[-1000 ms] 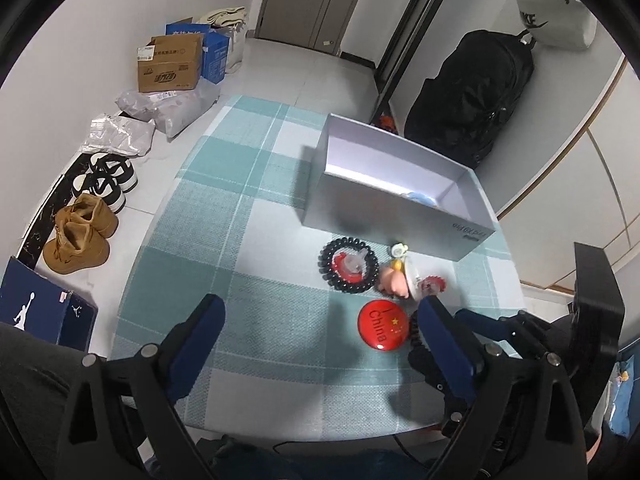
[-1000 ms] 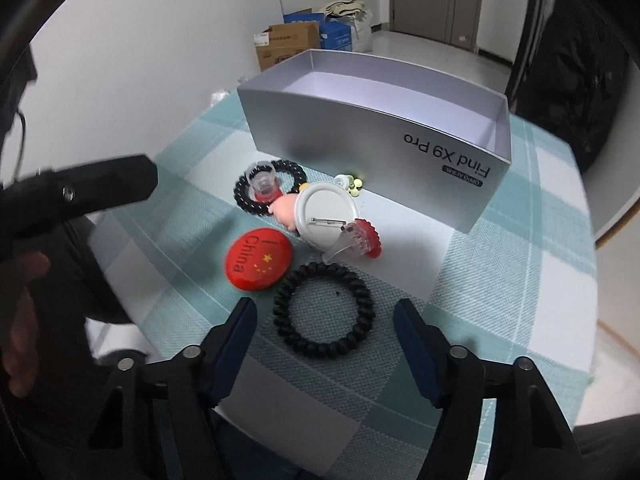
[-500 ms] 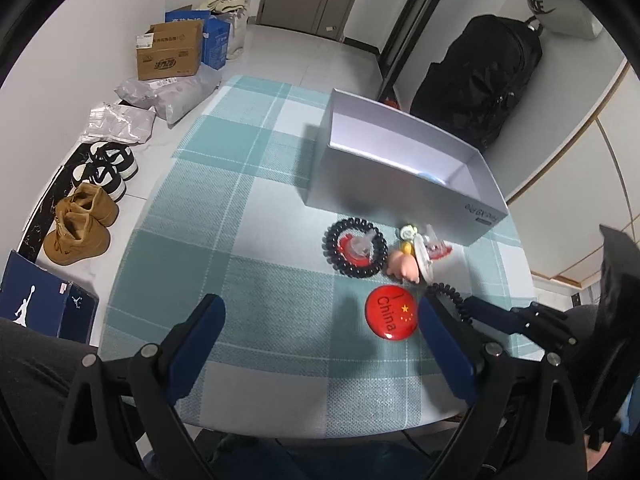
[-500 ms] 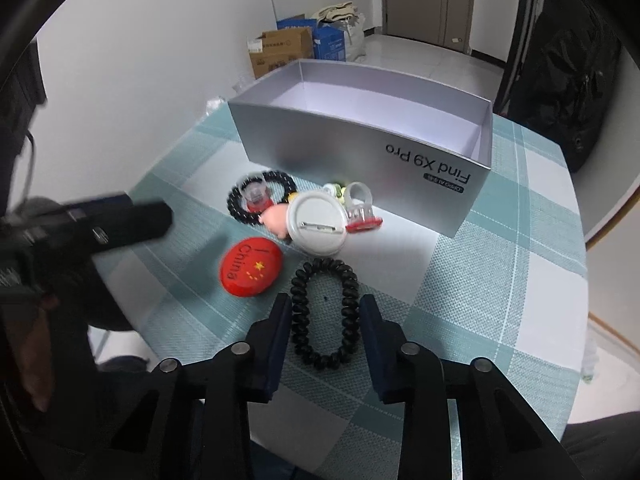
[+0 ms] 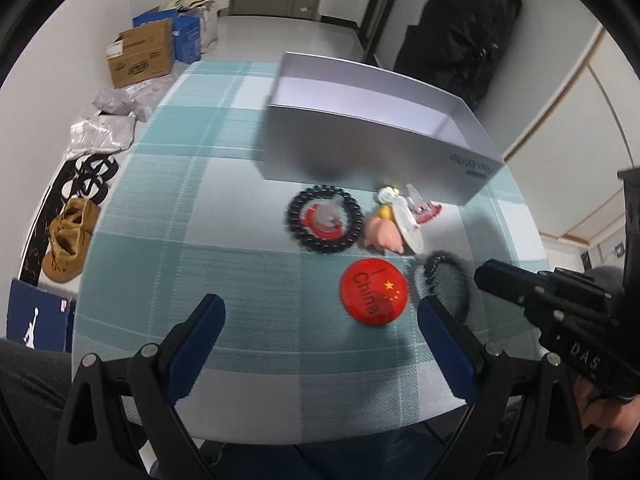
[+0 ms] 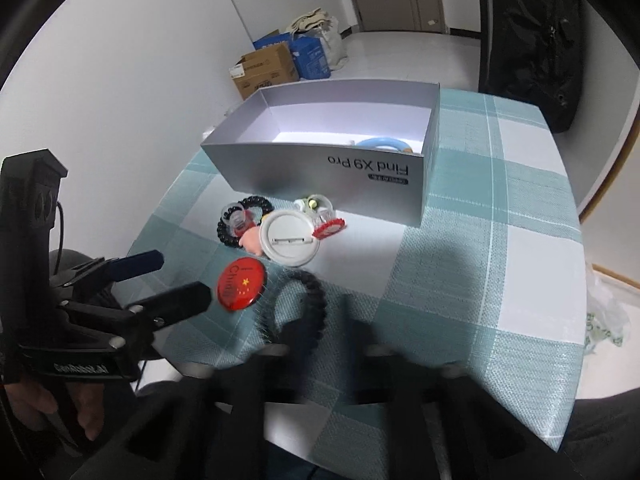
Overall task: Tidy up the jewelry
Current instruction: 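Grasp the black coiled hair tie with the right tool, then grasp the red China badge with the left tool while the right tool holds the hair tie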
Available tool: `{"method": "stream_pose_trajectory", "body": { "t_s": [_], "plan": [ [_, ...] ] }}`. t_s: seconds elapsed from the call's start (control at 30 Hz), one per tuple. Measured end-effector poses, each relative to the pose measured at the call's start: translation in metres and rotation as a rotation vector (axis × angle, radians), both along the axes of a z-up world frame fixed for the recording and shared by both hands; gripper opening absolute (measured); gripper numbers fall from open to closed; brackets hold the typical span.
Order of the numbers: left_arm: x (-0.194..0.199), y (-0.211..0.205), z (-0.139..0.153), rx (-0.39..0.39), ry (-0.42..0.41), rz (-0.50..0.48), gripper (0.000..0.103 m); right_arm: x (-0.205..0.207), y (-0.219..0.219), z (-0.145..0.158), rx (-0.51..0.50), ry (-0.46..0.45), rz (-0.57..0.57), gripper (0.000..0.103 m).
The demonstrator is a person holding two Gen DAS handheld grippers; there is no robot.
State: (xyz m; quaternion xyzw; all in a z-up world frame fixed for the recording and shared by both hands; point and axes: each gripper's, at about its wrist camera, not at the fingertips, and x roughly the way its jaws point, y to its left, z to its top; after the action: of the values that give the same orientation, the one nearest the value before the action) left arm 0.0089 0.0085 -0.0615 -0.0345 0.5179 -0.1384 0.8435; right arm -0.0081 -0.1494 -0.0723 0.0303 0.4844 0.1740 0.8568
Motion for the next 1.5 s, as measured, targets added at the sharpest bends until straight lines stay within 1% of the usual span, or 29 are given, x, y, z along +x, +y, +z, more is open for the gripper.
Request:
{"method": "stream_pose_trajectory", "body": {
  "t_s": [0.1, 0.2, 0.3, 0.4, 0.53, 0.57, 0.63, 0.73, 0.77, 0.83, 0.9, 0.97, 1.0, 1.07, 1.1, 1.2, 1.23, 1.27, 1.33, 1.37, 1.43, 1.5],
  "plan": [
    [0.001, -0.009, -0.002, 0.022, 0.001, -0.041, 0.094, -0.001, -0.004, -0.001, -0.011, 0.002, -0.009, 0.004],
    [-0.001, -0.016, -0.003, 0.051, 0.001, -0.068, 0.094, -0.001, -0.008, -0.002, 0.014, 0.008, -0.002, 0.006],
    [-0.004, -0.017, -0.001, 0.059, -0.009, -0.083, 0.094, 0.000, -0.006, -0.002, 0.028, 0.008, 0.012, 0.007],
    [-0.004, -0.016, -0.001, 0.068, -0.015, -0.083, 0.094, 0.008, 0.002, -0.010, -0.002, 0.030, 0.030, 0.007],
    [-0.002, -0.012, -0.002, 0.067, -0.007, -0.069, 0.094, 0.012, 0.017, -0.015, -0.093, 0.014, 0.068, 0.010],
    [-0.002, -0.011, -0.002, 0.068, -0.008, -0.066, 0.094, 0.011, 0.021, -0.016, -0.115, 0.004, 0.076, 0.010],
    [0.001, -0.012, -0.003, 0.073, -0.007, -0.063, 0.094, 0.005, 0.031, -0.016, -0.195, -0.036, 0.110, 0.010],
    [0.003, -0.011, -0.005, 0.079, 0.000, -0.060, 0.094, 0.001, 0.038, -0.017, -0.260, -0.065, 0.137, 0.009],
    [0.004, -0.013, -0.006, 0.080, 0.002, -0.060, 0.094, 0.001, 0.037, -0.016, -0.253, -0.061, 0.135, 0.009],
    [0.005, -0.015, -0.005, 0.083, -0.001, -0.063, 0.094, 0.004, 0.029, -0.015, -0.204, -0.036, 0.114, 0.008],
    [0.006, -0.016, -0.006, 0.101, -0.004, -0.065, 0.093, 0.008, 0.017, -0.012, -0.141, -0.018, 0.064, 0.008],
    [0.005, -0.018, -0.007, 0.132, -0.007, -0.073, 0.093, 0.009, 0.001, -0.004, -0.082, -0.029, 0.019, 0.008],
    [0.005, -0.019, -0.009, 0.130, -0.004, -0.080, 0.092, 0.008, -0.008, 0.002, -0.051, -0.042, -0.009, 0.008],
    [0.006, -0.021, -0.010, 0.129, 0.001, -0.090, 0.088, 0.006, -0.022, 0.010, 0.004, -0.068, -0.052, 0.008],
    [0.007, -0.022, -0.010, 0.131, 0.005, -0.096, 0.083, 0.005, -0.031, 0.015, 0.039, -0.080, -0.074, 0.008],
    [0.008, -0.028, -0.010, 0.158, -0.008, -0.112, 0.077, 0.003, -0.043, 0.023, 0.101, -0.100, -0.107, 0.008],
    [0.008, -0.031, -0.010, 0.157, -0.011, -0.120, 0.072, 0.003, -0.046, 0.025, 0.116, -0.107, -0.111, 0.008],
    [0.008, -0.033, -0.009, 0.161, -0.015, -0.128, 0.068, 0.002, -0.048, 0.026, 0.128, -0.112, -0.114, 0.008],
    [0.007, -0.035, -0.008, 0.170, -0.024, -0.144, 0.057, 0.000, -0.050, 0.027, 0.133, -0.119, -0.118, 0.008],
    [0.007, -0.038, -0.008, 0.175, -0.028, -0.155, 0.054, -0.001, -0.052, 0.029, 0.137, -0.120, -0.119, 0.009],
    [0.006, -0.041, -0.006, 0.169, -0.036, -0.177, 0.038, 0.002, -0.048, 0.032, 0.140, -0.123, -0.121, 0.008],
    [0.003, -0.043, -0.006, 0.184, -0.047, -0.188, 0.038, 0.001, -0.048, 0.033, 0.142, -0.123, -0.120, 0.009]
  ]
}}
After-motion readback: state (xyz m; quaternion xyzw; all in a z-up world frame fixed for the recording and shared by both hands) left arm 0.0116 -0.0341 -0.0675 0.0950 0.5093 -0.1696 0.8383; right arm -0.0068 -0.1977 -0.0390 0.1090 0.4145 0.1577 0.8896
